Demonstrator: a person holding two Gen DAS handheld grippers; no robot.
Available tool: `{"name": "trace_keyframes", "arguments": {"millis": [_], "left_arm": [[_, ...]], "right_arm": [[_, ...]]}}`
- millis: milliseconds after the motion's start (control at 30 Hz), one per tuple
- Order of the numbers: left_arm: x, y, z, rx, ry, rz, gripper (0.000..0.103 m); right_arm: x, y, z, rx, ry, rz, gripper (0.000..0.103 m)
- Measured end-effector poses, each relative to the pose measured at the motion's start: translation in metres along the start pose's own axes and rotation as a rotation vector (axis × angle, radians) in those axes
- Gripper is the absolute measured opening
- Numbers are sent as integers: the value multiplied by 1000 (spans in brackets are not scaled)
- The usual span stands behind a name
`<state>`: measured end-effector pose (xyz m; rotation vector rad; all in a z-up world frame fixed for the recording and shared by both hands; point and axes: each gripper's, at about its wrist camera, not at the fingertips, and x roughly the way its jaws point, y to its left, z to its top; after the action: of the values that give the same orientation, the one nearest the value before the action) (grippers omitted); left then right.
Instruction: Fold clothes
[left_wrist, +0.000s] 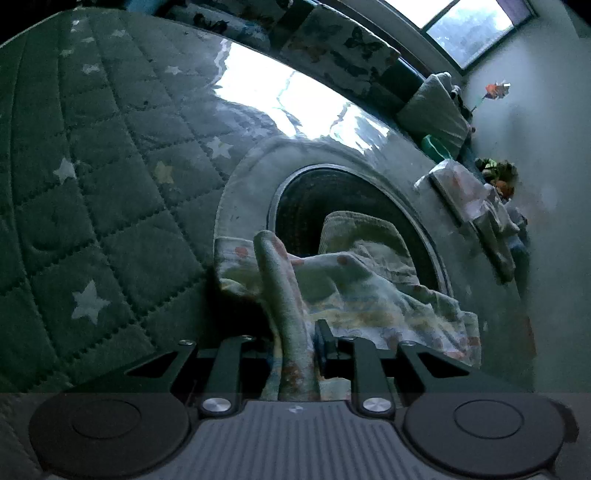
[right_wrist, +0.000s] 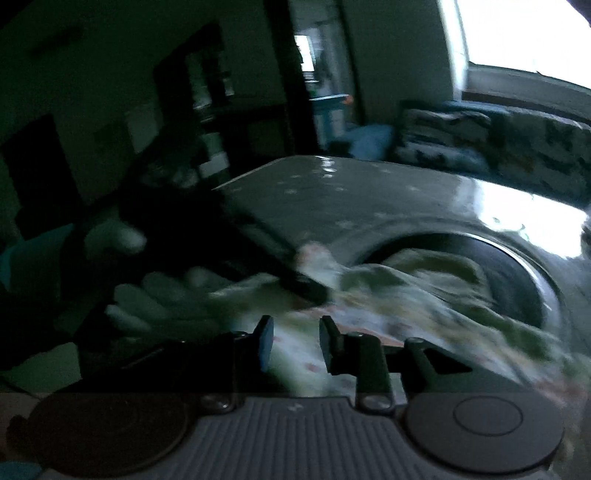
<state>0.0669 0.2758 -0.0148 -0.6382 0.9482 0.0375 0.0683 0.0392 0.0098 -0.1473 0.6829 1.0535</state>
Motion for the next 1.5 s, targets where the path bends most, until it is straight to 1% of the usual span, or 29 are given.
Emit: {"name": "trace_keyframes", "arguments": {"millis": [33, 100, 233, 333, 400, 433, 533, 600, 700, 733, 767, 800, 867, 933, 1033, 1133, 1333, 1500], "left_arm": [[0, -1, 0, 5, -1, 3, 23], [0, -2, 0, 15, -2, 8, 23], [0, -4, 0, 34, -3, 19, 23], [0, -6, 0, 45, -1, 29, 23], [2, -8, 0, 52, -1, 36, 23], [2, -9, 0, 54, 0, 39, 23], [3, -10, 0, 63, 1, 48, 23], [3, -11, 1, 68, 2, 53, 23], [3, -12, 1, 74, 3, 62, 23], [3, -14, 1, 80, 2, 66, 23], [3, -15, 1, 88, 1, 72, 23], [3, -17, 1, 97, 0, 77, 23], [2, -20, 1, 113, -3, 89, 23], [2, -23, 0, 130, -5, 100, 21], [-1, -29, 0, 153, -14, 110, 16], [-9, -38, 2, 183, -32, 101, 14], [-18, -68, 2, 253, -55, 67, 13], [-19, -99, 0, 316, -66, 46, 13]], "right_arm": [[-5, -11, -2, 21, -5, -41, 38], [-16, -35, -6, 63, -16, -126, 39], [-33, -80, -15, 149, -20, -298, 51], [-43, -113, -24, 230, -18, -388, 53], [-45, -128, -29, 276, -7, -410, 56], [-44, -134, -31, 296, -3, -412, 56], [-40, -144, -39, 365, 15, -369, 56], [-35, -144, -42, 377, 22, -357, 57], [-29, -135, -40, 355, 30, -330, 51], [-26, -132, -39, 347, 32, -321, 45], [-25, -129, -38, 333, 39, -313, 37], [-23, -125, -36, 318, 46, -307, 33], [-23, -121, -35, 299, 52, -309, 18], [-24, -118, -34, 287, 51, -314, 12], [-34, -116, -33, 299, 16, -304, 10], [-48, -111, -28, 295, -21, -299, 9], [-80, -101, -20, 262, -79, -322, 9], [-108, -100, -20, 252, -116, -368, 9]]}}
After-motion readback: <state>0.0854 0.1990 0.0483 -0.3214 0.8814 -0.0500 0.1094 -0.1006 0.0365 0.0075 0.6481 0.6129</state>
